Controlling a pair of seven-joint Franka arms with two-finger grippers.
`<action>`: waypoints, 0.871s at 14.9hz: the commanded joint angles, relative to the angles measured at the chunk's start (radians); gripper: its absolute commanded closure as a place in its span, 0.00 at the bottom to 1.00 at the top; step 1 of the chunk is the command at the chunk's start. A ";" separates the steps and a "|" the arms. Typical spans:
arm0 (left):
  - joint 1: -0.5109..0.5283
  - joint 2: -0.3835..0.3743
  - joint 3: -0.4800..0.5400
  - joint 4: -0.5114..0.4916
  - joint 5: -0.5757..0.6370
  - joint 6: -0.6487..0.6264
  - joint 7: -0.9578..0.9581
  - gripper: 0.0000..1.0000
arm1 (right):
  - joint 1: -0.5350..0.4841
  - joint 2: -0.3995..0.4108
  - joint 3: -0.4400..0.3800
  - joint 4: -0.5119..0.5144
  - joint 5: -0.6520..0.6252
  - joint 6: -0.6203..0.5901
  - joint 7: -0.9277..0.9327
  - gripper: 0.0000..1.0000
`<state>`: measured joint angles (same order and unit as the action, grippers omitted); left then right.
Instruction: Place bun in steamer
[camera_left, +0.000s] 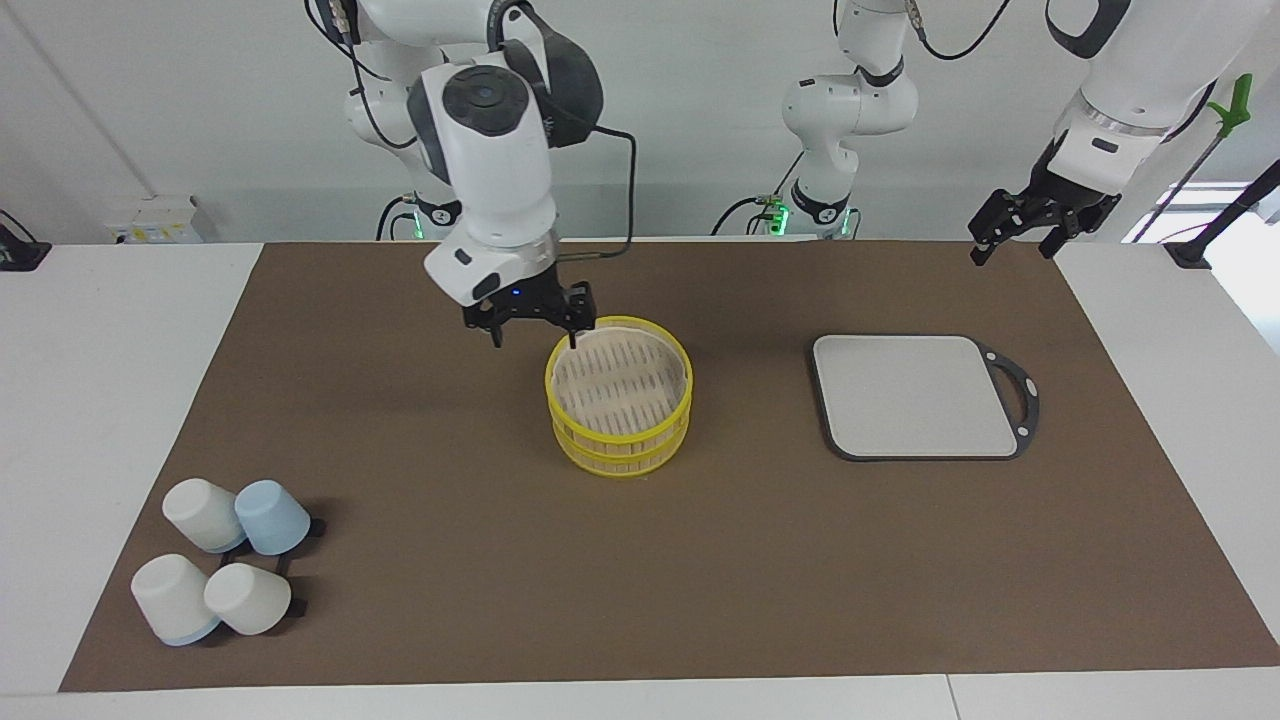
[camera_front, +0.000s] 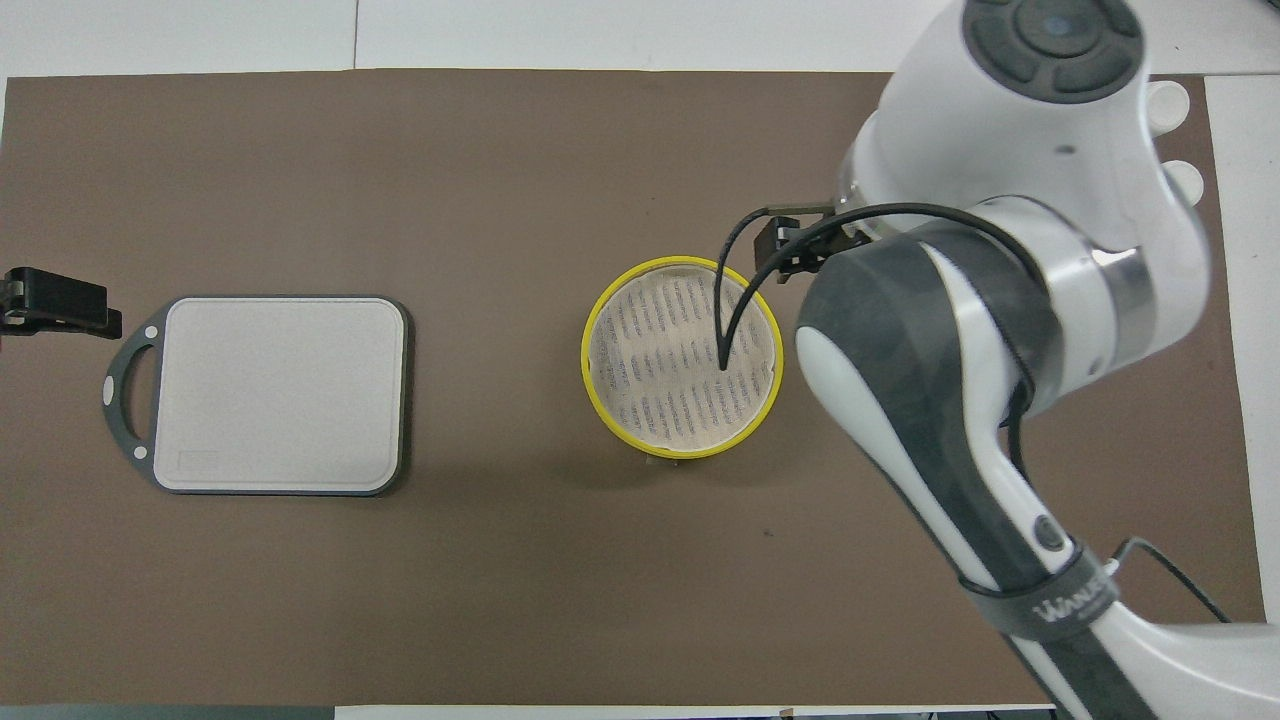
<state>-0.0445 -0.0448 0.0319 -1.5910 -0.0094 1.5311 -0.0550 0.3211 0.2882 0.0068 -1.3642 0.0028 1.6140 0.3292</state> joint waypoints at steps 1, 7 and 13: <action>0.011 -0.027 -0.004 -0.029 -0.007 0.000 0.010 0.00 | -0.107 -0.085 0.016 -0.110 -0.004 0.014 -0.183 0.00; 0.011 -0.026 -0.003 -0.029 -0.007 0.000 0.010 0.00 | -0.253 -0.251 0.016 -0.326 -0.003 0.060 -0.363 0.00; 0.011 -0.027 -0.004 -0.029 -0.007 0.000 0.010 0.00 | -0.379 -0.265 0.016 -0.322 0.003 0.061 -0.378 0.00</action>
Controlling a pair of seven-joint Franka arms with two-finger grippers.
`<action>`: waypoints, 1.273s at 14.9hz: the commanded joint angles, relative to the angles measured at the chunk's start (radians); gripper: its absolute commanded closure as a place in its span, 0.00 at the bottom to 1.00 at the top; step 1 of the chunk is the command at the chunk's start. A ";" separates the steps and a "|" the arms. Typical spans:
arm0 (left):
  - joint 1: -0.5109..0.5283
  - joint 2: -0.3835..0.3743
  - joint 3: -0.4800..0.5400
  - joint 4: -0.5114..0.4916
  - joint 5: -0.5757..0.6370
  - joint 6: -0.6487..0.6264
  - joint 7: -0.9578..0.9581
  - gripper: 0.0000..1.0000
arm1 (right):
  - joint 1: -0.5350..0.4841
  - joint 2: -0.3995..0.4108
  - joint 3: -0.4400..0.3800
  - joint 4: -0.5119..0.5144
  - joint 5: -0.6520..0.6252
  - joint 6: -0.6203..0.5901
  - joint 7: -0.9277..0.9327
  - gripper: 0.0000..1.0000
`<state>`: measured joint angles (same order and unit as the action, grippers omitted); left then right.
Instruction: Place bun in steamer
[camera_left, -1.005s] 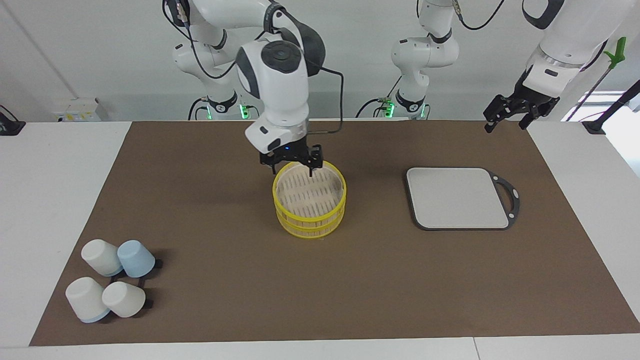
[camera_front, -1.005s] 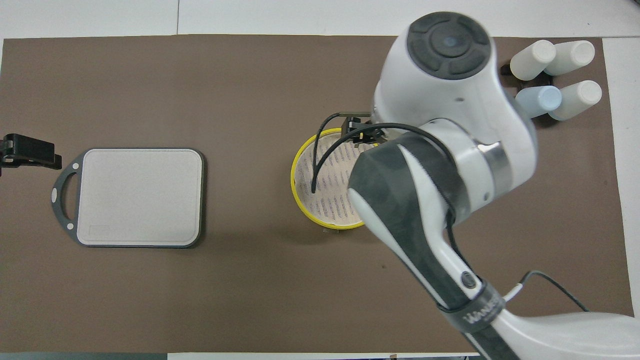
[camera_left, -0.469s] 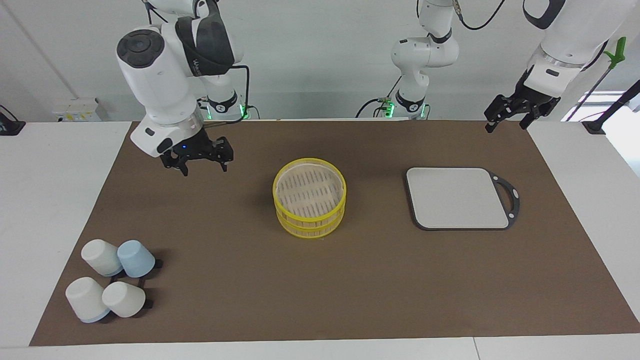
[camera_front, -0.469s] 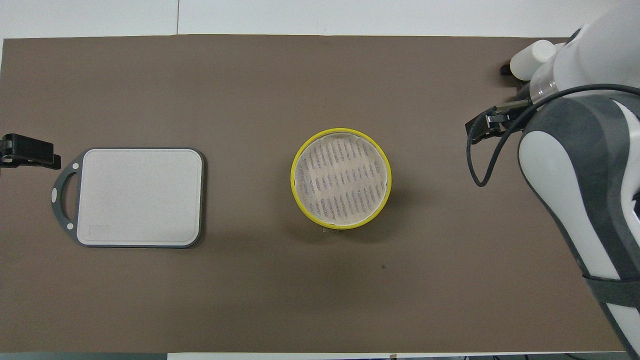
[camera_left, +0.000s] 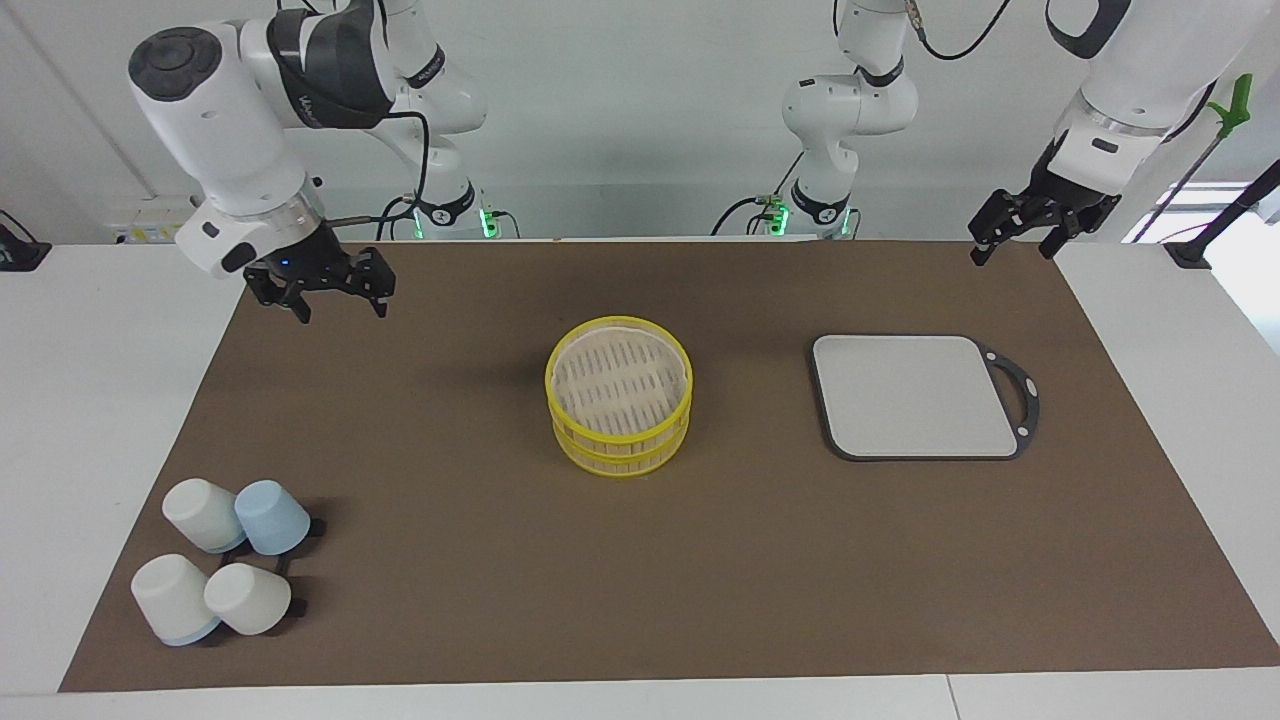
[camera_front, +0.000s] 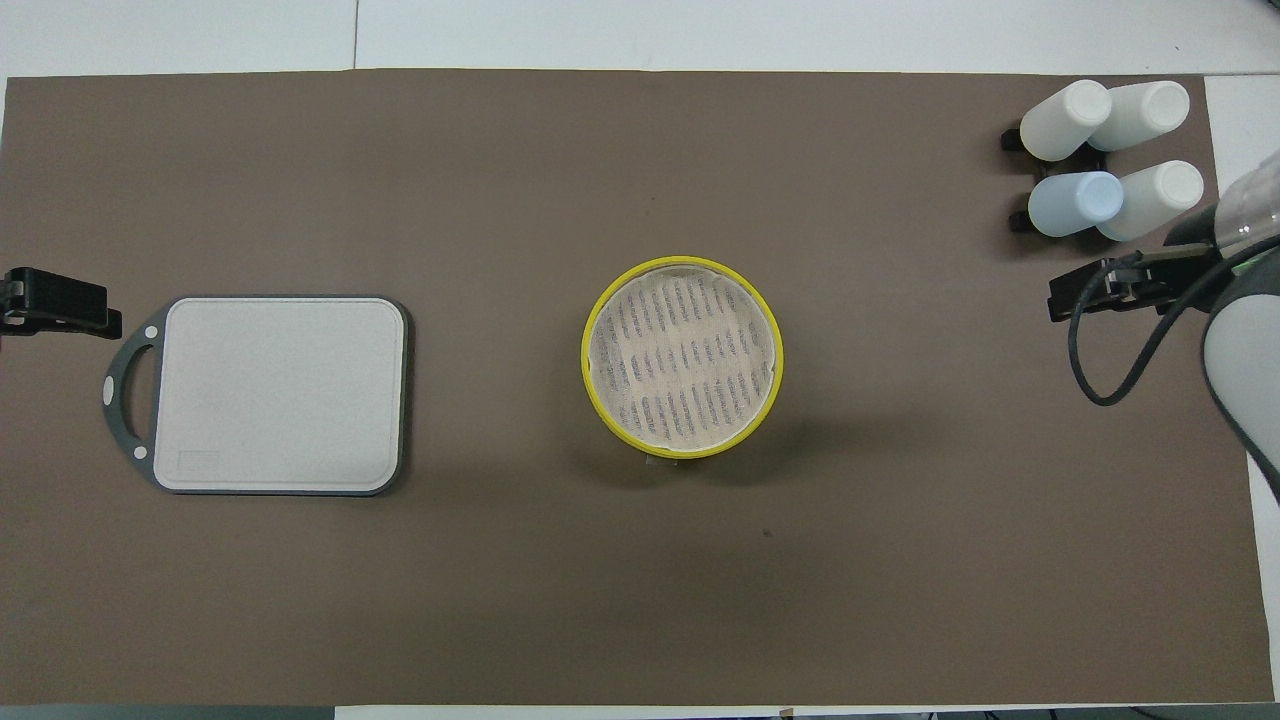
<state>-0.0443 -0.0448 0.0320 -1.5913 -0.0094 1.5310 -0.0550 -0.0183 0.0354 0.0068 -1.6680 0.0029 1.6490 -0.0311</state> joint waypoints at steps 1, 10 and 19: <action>0.011 -0.027 -0.004 -0.029 -0.007 0.000 0.010 0.00 | -0.040 -0.005 0.016 -0.003 0.003 0.023 -0.016 0.00; 0.011 -0.027 -0.004 -0.030 -0.007 0.000 0.010 0.00 | -0.057 -0.003 0.015 -0.001 0.003 0.021 -0.016 0.00; 0.011 -0.027 -0.004 -0.029 -0.007 0.000 0.010 0.00 | -0.063 -0.005 0.015 -0.003 0.002 0.017 -0.020 0.00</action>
